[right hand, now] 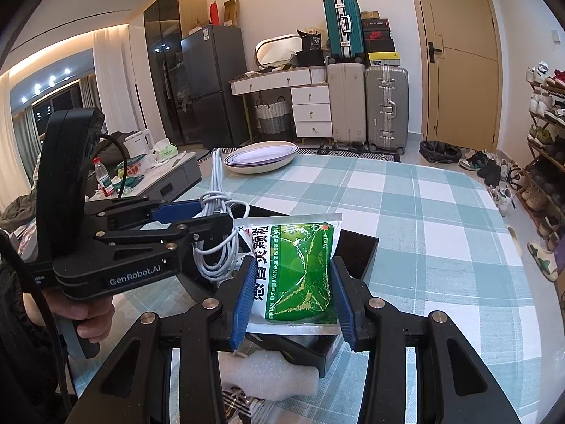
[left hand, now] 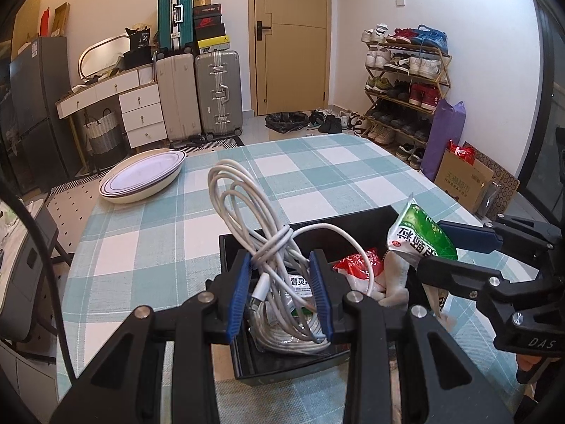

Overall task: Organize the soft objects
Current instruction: 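Carry the cable coil and green sachet over the black box with both tools, then open both tools to drop the cable coil and sachet into the box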

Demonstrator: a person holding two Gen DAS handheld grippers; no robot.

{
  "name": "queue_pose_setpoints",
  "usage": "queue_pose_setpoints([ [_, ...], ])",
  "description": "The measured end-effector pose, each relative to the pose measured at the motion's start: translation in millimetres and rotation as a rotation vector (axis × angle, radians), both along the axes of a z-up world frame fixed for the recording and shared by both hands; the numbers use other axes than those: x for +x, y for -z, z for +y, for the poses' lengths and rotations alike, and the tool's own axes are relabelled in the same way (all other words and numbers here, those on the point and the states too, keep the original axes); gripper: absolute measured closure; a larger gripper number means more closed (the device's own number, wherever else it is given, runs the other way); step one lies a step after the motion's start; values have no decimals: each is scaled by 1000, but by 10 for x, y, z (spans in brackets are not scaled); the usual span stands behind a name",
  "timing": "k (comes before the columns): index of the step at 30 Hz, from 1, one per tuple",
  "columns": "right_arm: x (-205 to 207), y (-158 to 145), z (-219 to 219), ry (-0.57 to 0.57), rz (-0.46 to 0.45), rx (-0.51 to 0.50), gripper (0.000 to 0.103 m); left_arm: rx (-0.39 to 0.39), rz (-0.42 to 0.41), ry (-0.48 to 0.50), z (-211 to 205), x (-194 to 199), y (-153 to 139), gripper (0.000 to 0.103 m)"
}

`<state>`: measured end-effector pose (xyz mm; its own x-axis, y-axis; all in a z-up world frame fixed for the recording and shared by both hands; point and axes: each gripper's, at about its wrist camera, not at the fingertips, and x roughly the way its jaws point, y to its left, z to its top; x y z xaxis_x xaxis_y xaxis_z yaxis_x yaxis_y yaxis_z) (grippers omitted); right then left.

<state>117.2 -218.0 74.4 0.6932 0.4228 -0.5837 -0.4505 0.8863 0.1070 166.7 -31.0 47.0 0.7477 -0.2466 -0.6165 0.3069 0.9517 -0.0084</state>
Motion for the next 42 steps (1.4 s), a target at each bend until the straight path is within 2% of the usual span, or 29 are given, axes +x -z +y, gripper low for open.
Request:
queue_pose_setpoints([
  [14,218,204,75,8,59,-4,61,79,63,36,-158,4,269,70],
  [24,243,243,60,6,71,-7,61,69,98,46,-150,-20,257,70],
  [29,255,292,71,7,78,-26,62,79,104,54,-182,-57,255,74],
  [42,251,326,42,-14,79,-33,61,98,137,71,-221,-162,240,74],
])
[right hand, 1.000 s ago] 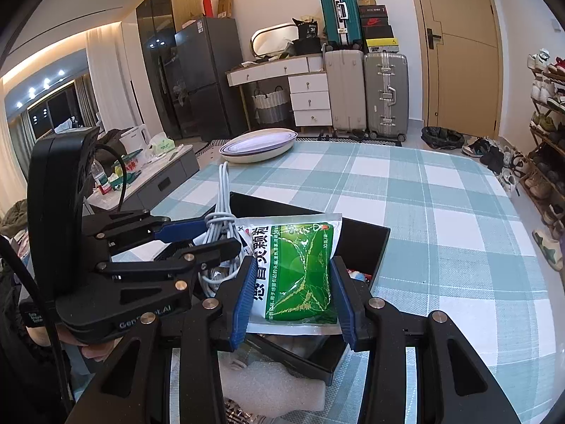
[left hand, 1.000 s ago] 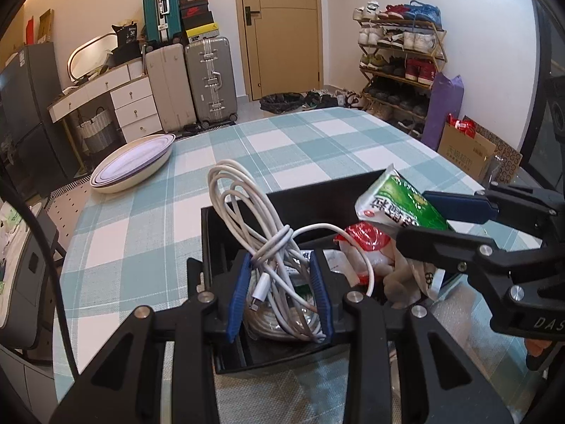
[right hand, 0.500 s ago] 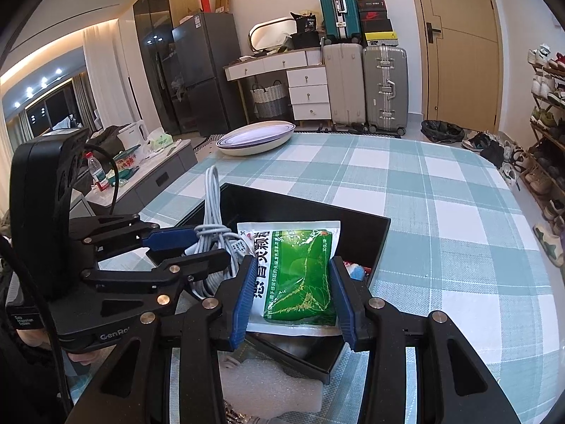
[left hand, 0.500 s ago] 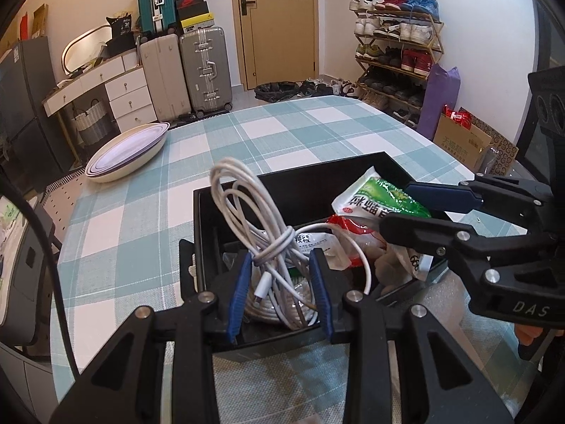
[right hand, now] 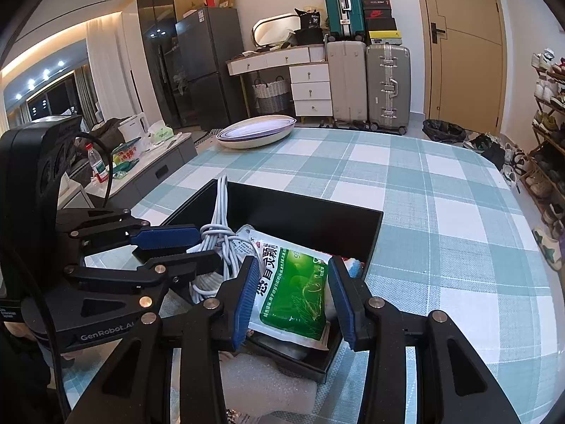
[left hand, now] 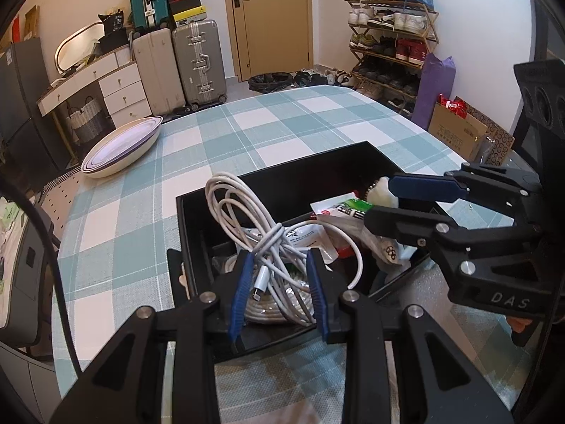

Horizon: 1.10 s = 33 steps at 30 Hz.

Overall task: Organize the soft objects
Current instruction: 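Open both tools to drop the cable coil and sachet into the box, then grasp the white foam block with the right tool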

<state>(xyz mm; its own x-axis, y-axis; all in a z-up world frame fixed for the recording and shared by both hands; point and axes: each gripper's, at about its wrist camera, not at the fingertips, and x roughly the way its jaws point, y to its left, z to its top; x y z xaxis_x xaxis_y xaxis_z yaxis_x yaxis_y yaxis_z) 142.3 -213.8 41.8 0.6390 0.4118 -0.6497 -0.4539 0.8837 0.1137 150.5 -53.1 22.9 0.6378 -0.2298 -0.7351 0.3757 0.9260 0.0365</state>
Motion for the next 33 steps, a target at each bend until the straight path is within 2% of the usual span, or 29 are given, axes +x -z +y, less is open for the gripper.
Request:
queue_pose_setpoints([
  [4,-5,-3,5,-5,-1,-5,61,-2,-6,-2,4,-27,-5,73],
  [6,-31,-14,22,-11,-11,-21,60,-1,-8,-13,25,-13,-5,66],
  [8,-102,-60,22,-26,-39,-23,52,4,-6,-31,45,5,-15,60],
  [10,-163,-114,7,-30,-58,-21,49,3,-20,-31,58,-23,-38,51],
  [11,-204,-152,-12,-23,-71,-25,45,1,-31,-27,60,-58,-60,46],
  [14,-308,-236,-75,-6,-89,-16,17,-3,-59,-24,82,-165,-119,41],
  [15,-347,-263,-110,8,-91,-8,11,-8,-65,-26,97,-202,-138,36],
  [16,-377,-281,-135,16,-90,-2,8,-12,-70,-28,113,-236,-153,31],
  [18,-446,-298,-183,21,-69,3,2,-18,-90,-35,144,-317,-192,12],
  [23,-637,-262,-267,46,-33,-4,1,-41,-112,-59,239,-522,-229,0],
  [33,-888,-62,-299,50,14,-11,1,-61,-108,-128,427,-815,-132,0],
])
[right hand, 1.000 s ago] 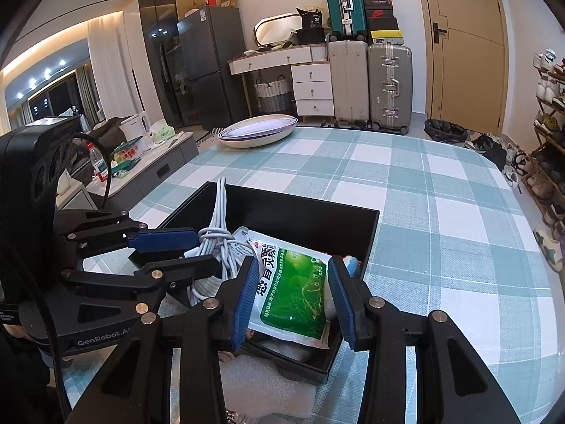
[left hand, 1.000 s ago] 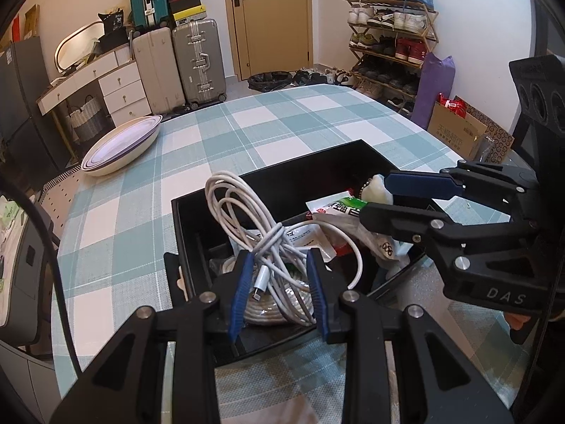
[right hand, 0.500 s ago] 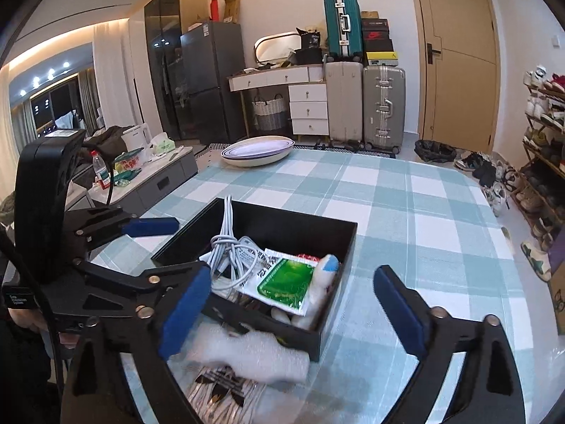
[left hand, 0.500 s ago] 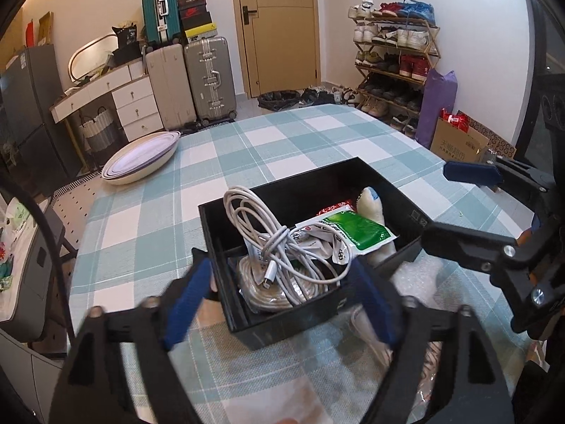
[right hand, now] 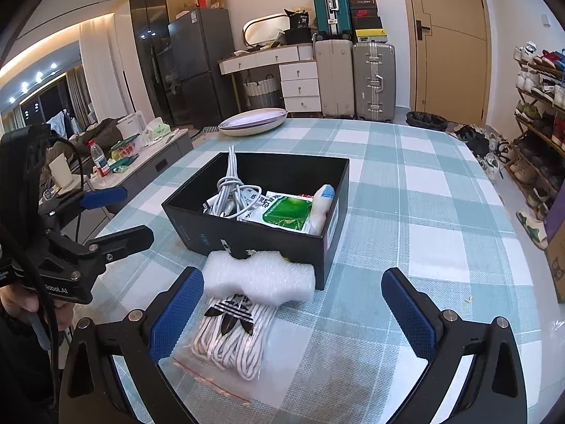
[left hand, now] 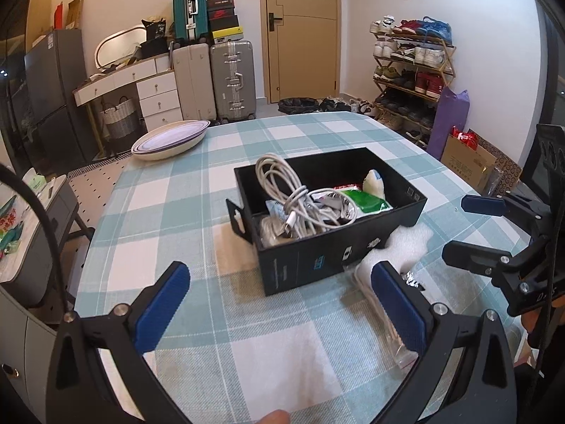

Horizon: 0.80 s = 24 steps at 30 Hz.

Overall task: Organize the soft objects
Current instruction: 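Grasp the white foam block with the right tool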

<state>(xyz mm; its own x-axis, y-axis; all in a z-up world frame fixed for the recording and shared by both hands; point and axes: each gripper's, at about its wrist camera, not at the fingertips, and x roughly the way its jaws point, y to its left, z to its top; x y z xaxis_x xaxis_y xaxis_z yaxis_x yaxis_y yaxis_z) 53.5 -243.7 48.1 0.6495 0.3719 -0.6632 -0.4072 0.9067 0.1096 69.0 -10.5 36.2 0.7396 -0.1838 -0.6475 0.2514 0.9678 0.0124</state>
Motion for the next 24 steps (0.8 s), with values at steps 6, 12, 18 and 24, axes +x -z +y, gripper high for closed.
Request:
queue_pose_setpoints([
  [6,19,67,20,1,16,-14,1,6,2,-20,31,-43,62,0],
  [12,89,189,61,-6,51,-37,1,12,4,-9,5,-55,99,0],
  [18,158,341,135,24,84,-95,1,15,12,-9,14,-54,127,0],
  [24,155,373,194,16,67,-120,2,21,12,-4,4,-50,142,0],
])
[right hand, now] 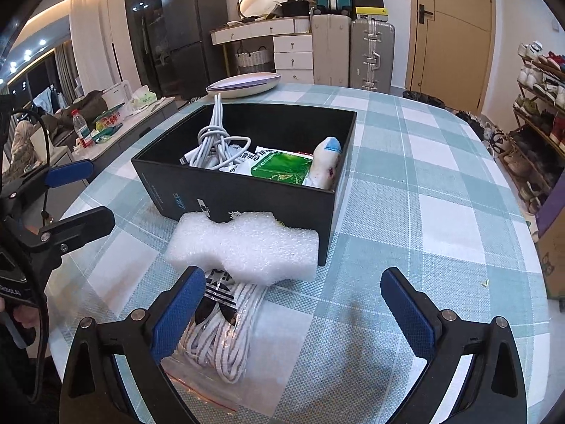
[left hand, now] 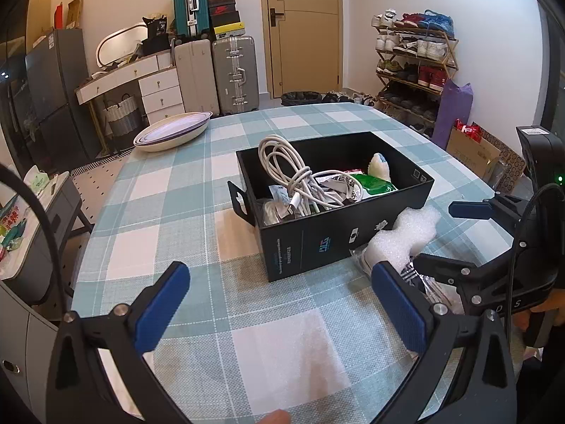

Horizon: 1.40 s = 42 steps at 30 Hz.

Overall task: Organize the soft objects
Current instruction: 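Grasp the white foam block with the right tool, then lift the foam block with the right tool while the left grasps the Adidas rope bag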

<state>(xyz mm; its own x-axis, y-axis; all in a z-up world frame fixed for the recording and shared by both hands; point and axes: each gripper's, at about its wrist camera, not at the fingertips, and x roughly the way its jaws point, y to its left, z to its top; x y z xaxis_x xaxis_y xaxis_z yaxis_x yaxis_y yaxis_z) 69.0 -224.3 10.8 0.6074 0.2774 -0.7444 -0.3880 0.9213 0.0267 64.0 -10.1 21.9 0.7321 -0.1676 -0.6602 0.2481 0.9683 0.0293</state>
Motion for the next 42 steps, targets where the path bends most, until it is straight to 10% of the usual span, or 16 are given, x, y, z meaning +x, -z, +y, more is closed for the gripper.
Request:
queue_pose_setpoints([
  [10,9,-4,11,-6,-12,15,17,0,-3,3,17,-6,-13,0],
  [17,-4,11,64,-43,-11,4,46,0,5,2,20,6,-3,0],
  [42,-327,-615,-290,-39,-167,110,49,-21,67,81,-302,-36,86,0],
])
